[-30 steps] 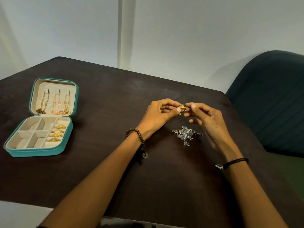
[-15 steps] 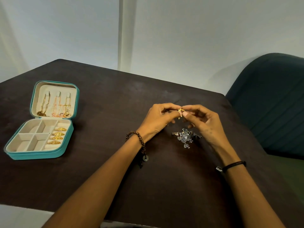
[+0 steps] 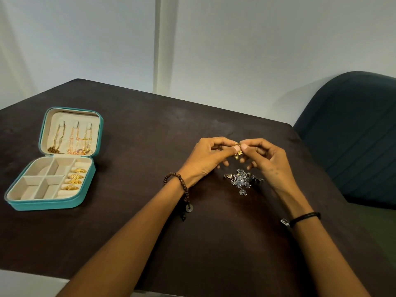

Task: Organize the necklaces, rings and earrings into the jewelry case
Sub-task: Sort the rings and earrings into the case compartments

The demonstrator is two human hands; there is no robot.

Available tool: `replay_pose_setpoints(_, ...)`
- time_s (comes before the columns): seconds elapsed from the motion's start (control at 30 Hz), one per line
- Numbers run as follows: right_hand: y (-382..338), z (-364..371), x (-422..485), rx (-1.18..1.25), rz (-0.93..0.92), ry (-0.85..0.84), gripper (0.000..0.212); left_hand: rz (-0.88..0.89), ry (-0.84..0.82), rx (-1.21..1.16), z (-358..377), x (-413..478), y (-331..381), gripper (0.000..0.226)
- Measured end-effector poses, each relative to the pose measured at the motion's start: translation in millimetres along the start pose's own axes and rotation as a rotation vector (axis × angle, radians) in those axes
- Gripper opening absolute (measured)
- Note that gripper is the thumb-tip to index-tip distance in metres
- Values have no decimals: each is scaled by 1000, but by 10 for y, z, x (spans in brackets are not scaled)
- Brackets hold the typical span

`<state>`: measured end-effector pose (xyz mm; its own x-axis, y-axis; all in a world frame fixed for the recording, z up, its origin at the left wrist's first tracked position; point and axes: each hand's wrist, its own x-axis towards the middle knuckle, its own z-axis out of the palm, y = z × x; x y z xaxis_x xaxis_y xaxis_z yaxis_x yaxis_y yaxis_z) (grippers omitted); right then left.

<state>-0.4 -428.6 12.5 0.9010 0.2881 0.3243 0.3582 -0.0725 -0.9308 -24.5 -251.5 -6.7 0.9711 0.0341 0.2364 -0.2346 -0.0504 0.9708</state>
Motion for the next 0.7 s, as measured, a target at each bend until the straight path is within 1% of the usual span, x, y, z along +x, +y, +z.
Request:
replay_pose_setpoints(0.23,-1,17,-13,-110,-83,7,18,9,55,18,-9,6,-3,16)
replay_pose_setpoints(0.33,-18,23,-18,-97,-73,5,12,57,93,101,-11,-5,-4,14)
replay_pose_setpoints(0.4,-9,16,-18,-105,-77,19,12,95,116,182,-10,-1,-30,13)
replay_pose_setpoints(0.47,3,4,-17,-130,-88,24,14,108,123,248,-2,-3,-45,17)
replay_pose_setpoints(0.57,-6,-5,-7,-99,-85,27,17,139,102,266,10,-4,-38,21)
replay_pose_setpoints(0.7,-15,-20,15,6,-44,35,17,146,77,217,24,9,-46,26)
